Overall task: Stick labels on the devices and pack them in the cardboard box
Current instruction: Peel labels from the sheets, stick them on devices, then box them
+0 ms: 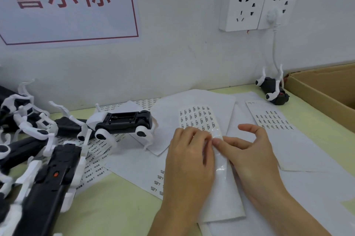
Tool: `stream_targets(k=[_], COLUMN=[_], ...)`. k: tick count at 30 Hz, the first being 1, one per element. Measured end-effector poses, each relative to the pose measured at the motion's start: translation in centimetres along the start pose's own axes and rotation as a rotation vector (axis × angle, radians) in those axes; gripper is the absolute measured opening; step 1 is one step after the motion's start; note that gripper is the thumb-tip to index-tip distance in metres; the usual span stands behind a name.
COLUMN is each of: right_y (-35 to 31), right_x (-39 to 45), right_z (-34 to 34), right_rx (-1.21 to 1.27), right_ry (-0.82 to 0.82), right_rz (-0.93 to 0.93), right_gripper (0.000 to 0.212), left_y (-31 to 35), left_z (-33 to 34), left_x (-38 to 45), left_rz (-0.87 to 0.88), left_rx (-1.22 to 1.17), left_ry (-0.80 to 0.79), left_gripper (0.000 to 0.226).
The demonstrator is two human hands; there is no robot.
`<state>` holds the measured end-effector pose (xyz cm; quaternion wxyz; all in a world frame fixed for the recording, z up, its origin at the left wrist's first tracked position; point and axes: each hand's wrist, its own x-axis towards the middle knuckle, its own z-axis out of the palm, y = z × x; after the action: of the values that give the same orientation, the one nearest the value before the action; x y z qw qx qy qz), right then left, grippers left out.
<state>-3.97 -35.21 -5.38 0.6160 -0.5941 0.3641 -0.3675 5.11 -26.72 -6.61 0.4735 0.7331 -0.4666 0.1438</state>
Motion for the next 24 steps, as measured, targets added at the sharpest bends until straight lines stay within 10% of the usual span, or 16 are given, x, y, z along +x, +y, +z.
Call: stream_targets(k=[24], right_y=[-0.04], right_x=[-0.17], right_z=[0.14], right_rx=[-0.101], right_ry=[0.006], right_rz=[-0.213], right_gripper=[0.058], left_y=[0.16], left_z=[-0.27], left_x=[0.11], left_rz=[-0.011], left_rx=[-0.041], left_ry=[-0.009], left_gripper=[0.013])
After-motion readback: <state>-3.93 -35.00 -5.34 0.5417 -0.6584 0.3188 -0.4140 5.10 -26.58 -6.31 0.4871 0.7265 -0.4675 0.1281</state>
